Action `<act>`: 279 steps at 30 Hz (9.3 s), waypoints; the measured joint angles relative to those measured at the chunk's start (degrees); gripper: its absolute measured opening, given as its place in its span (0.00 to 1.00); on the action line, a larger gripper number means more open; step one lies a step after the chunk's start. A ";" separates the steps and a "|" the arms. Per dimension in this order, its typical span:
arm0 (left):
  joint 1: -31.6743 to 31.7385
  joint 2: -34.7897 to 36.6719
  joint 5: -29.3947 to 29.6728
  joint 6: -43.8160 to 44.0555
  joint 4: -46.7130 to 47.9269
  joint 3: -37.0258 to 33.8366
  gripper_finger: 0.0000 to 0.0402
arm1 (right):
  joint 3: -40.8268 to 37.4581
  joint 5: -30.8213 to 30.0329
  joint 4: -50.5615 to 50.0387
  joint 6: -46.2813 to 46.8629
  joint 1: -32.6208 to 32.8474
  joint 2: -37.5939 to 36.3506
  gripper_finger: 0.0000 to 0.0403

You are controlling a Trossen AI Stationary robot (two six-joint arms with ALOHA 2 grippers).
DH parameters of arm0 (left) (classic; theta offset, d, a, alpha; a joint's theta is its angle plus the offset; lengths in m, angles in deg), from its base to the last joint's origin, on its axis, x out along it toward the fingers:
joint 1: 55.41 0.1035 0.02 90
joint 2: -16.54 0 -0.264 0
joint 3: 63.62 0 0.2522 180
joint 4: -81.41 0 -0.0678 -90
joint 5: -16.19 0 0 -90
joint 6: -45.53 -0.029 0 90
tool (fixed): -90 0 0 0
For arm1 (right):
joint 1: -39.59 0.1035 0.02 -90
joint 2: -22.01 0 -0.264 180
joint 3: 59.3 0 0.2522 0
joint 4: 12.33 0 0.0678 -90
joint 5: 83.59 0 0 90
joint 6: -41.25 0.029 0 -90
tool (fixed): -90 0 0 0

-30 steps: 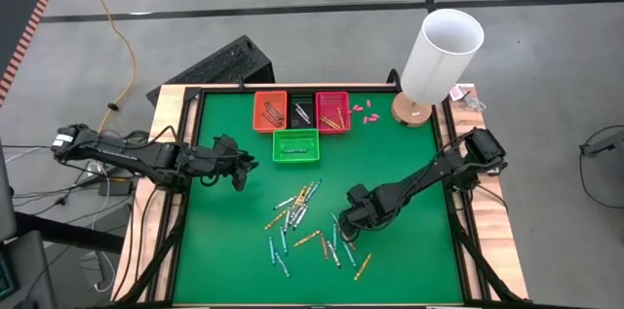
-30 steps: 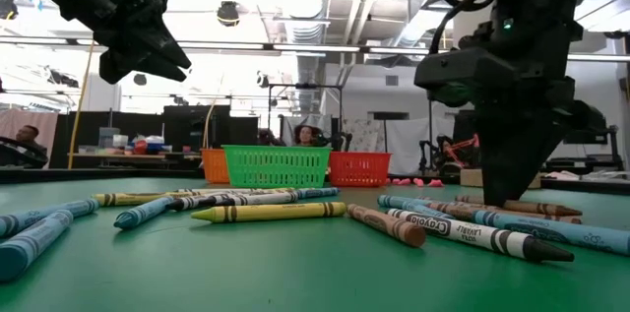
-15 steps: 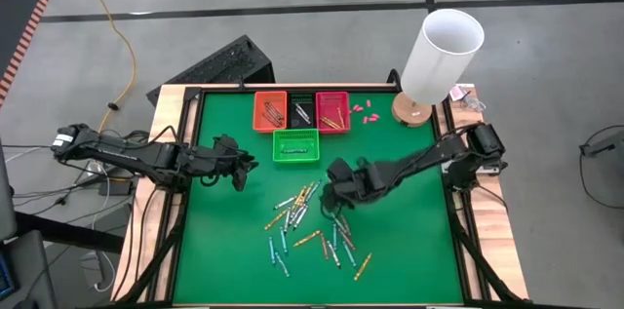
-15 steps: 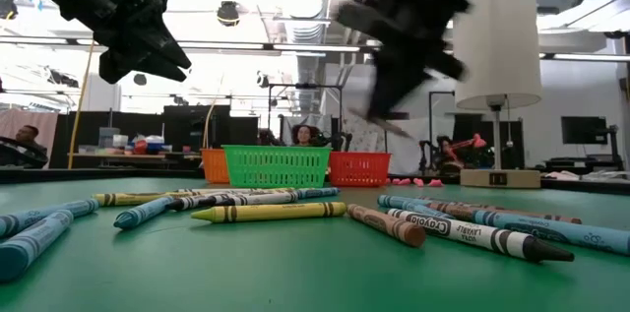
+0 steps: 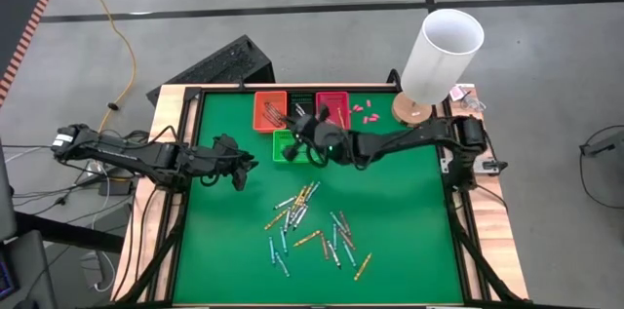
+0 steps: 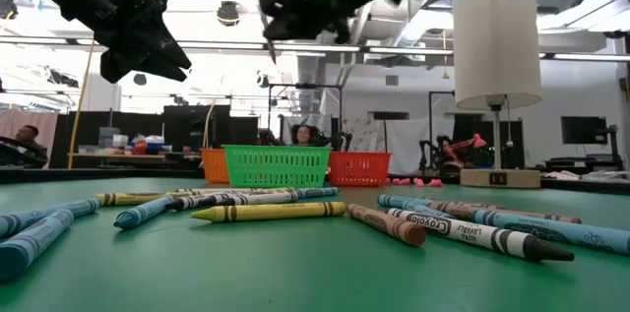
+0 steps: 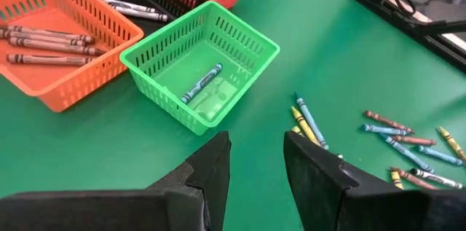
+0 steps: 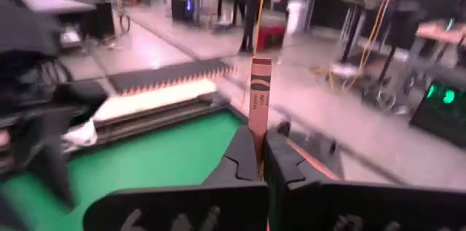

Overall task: Sort crayons
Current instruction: Put a red crayon in the orange basket

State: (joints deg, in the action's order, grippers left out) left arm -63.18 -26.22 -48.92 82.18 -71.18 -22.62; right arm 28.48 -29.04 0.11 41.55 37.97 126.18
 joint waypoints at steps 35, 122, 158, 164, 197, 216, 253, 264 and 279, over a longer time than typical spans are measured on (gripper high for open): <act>0.00 0.01 4.31 0.02 -0.20 -0.01 0.30 | 17.44 25.93 -5.81 16.73 -16.95 22.66 0.21; -0.01 0.00 2.36 3.47 1.44 0.00 0.30 | -4.59 30.64 -62.59 63.18 20.86 2.59 0.15; -0.02 0.00 4.28 3.48 1.49 0.00 0.30 | 14.97 17.00 -64.67 29.75 9.97 2.74 0.00; -0.02 0.00 5.99 2.99 1.49 -0.01 0.30 | 15.62 14.02 -49.20 16.34 5.76 2.65 0.00; -0.04 0.02 7.37 1.11 1.73 0.00 0.30 | 11.55 23.42 9.80 2.11 -12.89 16.33 0.00; 0.01 0.02 7.35 1.53 1.95 -0.01 0.30 | 11.58 24.86 2.46 12.00 -18.66 17.08 0.12; 0.00 0.02 6.51 0.49 1.88 -0.02 0.30 | 11.60 35.46 -77.15 30.58 2.94 -4.54 0.15; 0.00 0.01 4.66 0.23 -0.44 0.00 0.32 | 11.53 27.68 -85.38 57.56 22.52 -1.69 0.15; -0.04 0.02 1.41 -0.27 -6.04 0.00 0.33 | 8.17 25.54 -83.82 72.36 31.64 -1.65 0.42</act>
State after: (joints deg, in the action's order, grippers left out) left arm -63.22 -26.20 -47.51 81.90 -77.23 -22.61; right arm 36.65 -3.49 -83.71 113.91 69.62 124.53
